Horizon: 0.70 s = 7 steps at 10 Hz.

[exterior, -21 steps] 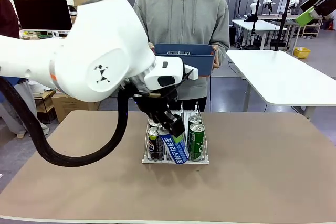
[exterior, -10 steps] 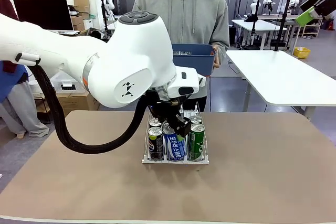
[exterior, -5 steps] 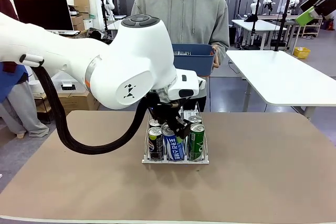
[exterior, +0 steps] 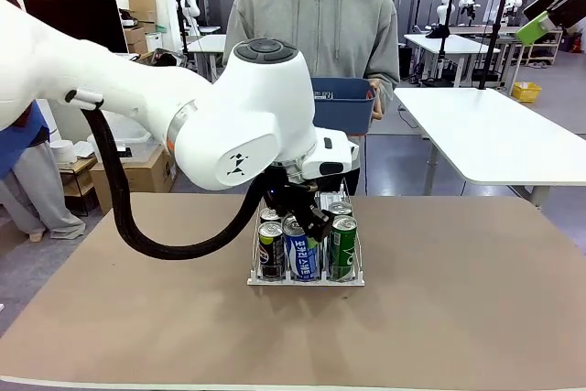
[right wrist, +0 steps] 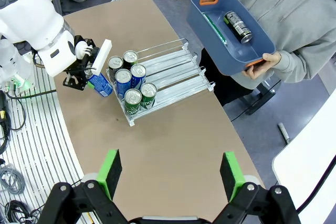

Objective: Fill the beverage cans into the dispenser.
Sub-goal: Place the picked Ionic drink in the line of the Automatic Can Dispenser with the same cans.

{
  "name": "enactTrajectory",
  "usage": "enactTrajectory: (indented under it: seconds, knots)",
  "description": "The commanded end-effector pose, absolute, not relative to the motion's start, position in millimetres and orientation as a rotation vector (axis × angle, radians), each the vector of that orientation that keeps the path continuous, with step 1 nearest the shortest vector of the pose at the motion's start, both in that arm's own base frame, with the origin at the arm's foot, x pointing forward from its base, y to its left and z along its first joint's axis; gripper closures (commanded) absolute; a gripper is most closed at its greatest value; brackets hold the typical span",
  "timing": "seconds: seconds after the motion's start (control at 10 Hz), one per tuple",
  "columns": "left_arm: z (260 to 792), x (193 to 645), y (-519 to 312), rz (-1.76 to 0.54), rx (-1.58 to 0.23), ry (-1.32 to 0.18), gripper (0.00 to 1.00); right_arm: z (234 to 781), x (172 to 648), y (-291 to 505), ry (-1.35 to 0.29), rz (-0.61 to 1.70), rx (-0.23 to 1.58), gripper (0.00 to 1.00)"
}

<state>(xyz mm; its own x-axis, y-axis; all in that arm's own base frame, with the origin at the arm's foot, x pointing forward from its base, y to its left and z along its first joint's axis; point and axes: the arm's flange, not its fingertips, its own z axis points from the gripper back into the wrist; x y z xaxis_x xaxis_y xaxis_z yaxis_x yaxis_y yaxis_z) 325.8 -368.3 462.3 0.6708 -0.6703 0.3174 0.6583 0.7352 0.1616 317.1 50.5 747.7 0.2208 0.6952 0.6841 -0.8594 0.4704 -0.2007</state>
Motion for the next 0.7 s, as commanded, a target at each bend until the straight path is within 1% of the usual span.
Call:
enactTrajectory:
  seconds: [0.0,0.4,0.6]
  knots:
    - [459.5,341.5,-379.6,-0.717,0.057,-0.404,0.43,746.7,317.9,50.6,-0.801,1.095,0.239,0.00]
    - [450.7,368.0,-384.7,-0.679,0.058,-0.376,0.43,746.7,317.9,50.6,-0.801,1.095,0.239,0.00]
    - [448.0,381.3,-385.6,-0.656,0.068,-0.388,0.43,746.7,317.9,50.6,-0.801,1.095,0.239,0.00]
